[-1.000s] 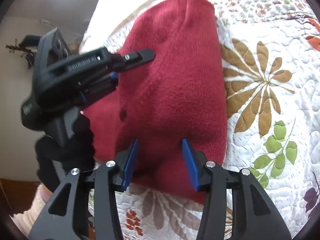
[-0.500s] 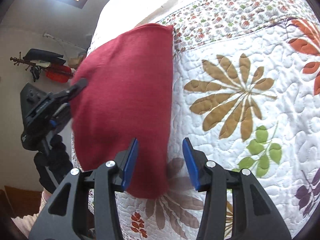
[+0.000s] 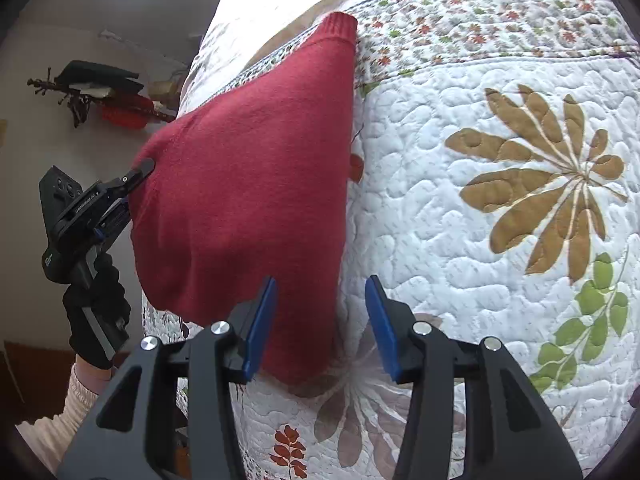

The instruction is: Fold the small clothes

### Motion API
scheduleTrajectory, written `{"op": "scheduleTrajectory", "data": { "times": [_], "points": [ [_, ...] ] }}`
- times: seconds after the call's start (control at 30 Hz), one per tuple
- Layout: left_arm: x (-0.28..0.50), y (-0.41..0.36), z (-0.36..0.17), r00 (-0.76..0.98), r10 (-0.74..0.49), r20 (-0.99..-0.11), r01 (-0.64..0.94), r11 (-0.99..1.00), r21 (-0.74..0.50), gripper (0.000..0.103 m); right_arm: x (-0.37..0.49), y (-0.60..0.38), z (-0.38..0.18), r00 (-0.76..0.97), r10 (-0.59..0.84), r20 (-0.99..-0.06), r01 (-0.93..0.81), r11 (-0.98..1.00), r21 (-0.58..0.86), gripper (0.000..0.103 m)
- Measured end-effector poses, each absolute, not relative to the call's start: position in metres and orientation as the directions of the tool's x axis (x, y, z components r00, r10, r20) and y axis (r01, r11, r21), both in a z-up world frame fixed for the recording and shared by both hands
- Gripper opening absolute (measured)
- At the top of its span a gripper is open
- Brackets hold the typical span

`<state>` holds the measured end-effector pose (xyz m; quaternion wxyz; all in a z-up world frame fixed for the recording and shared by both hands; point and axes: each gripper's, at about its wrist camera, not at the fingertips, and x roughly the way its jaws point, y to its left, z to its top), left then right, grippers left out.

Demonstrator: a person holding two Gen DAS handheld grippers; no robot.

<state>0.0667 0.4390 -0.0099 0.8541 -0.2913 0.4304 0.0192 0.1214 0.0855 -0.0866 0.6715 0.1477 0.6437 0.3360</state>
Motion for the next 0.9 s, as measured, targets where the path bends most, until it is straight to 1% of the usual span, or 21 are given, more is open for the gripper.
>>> {"op": "scheduleTrajectory", "data": {
  "times": [0.13,0.3,0.43,0.5,0.53,0.6,0.7,0.77,0.83,0.9],
  "points": [
    [0.068,0.451,-0.028,0.605,-0.207,-0.769,-0.302,0.833,-0.463,0.017,0.118,0.093,-0.089,-0.071,0.631,-0.772,-0.270,0.733,0.624,0.046],
    [0.083,0.449,-0.059,0.561,-0.294,-0.774,-0.274,0.816,-0.509,0.017,0.114,0.105,-0.091,-0.077,0.614,-0.785,-0.274,0.744,0.609,0.048],
    [0.086,0.448,-0.065,0.543,-0.311,-0.780,-0.275,0.812,-0.515,0.018,0.110,0.115,-0.092,-0.083,0.612,-0.787,-0.270,0.746,0.609,0.051],
    [0.080,0.452,-0.063,0.545,-0.322,-0.774,-0.281,0.800,-0.530,0.021,0.109,0.121,-0.092,-0.088,0.615,-0.784,-0.268,0.743,0.613,0.053],
    [0.073,0.455,-0.059,0.543,-0.312,-0.780,-0.288,0.803,-0.522,0.023,0.107,0.124,-0.092,-0.094,0.617,-0.782,-0.269,0.740,0.616,0.056],
    [0.063,0.458,-0.052,0.540,-0.299,-0.786,-0.290,0.811,-0.508,0.024,0.105,0.131,-0.093,-0.104,0.623,-0.775,-0.261,0.735,0.626,0.058],
    [0.038,0.458,-0.038,0.531,-0.286,-0.798,-0.287,0.825,-0.487,0.029,0.102,0.136,-0.096,-0.123,0.640,-0.758,-0.240,0.722,0.648,0.058],
    [0.018,0.450,-0.026,0.527,-0.273,-0.805,-0.270,0.844,-0.464,0.035,0.099,0.138,-0.097,-0.134,0.649,-0.749,-0.223,0.716,0.661,0.058],
    [0.001,0.440,-0.021,0.517,-0.285,-0.807,-0.251,0.851,-0.461,0.039,0.095,0.141,-0.099,-0.139,0.647,-0.750,-0.220,0.718,0.661,0.058],
    [-0.007,0.430,-0.024,0.498,-0.302,-0.813,-0.241,0.853,-0.464,0.040,0.094,0.142,-0.101,-0.144,0.643,-0.752,-0.223,0.720,0.658,0.058]
  ]
}}
